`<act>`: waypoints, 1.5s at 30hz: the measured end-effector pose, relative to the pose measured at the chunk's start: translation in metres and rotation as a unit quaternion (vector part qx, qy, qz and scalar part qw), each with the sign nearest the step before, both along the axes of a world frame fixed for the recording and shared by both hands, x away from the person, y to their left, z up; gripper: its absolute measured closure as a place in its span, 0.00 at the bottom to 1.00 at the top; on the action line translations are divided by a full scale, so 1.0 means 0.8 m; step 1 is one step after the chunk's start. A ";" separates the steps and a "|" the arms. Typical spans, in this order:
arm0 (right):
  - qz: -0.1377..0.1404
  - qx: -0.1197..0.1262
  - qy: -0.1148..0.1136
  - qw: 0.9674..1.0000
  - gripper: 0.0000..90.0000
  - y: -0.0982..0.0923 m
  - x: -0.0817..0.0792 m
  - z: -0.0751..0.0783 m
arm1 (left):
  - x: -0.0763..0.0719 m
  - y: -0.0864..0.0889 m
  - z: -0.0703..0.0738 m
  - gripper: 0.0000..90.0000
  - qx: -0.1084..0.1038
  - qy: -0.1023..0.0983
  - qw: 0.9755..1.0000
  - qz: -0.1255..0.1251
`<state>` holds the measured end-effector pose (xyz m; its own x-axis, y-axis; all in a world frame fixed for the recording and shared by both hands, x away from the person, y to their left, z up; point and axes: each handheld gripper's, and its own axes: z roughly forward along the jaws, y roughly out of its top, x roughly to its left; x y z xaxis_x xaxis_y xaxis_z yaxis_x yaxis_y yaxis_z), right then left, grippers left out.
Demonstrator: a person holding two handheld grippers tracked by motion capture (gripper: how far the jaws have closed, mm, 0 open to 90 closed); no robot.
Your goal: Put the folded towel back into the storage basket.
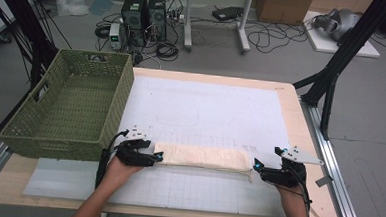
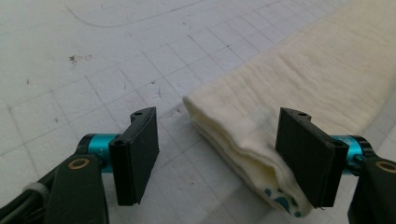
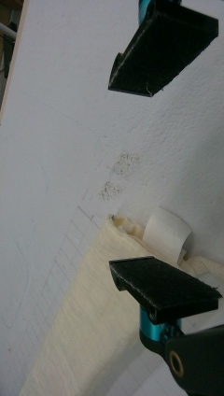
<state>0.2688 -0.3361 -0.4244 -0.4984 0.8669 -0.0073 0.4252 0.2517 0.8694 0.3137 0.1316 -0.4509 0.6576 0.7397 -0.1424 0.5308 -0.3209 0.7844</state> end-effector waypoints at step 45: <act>0.021 0.015 0.037 0.999 0.13 0.008 0.008 -0.006 | -0.017 -0.018 0.021 0.90 -0.020 -0.012 1.000 -0.011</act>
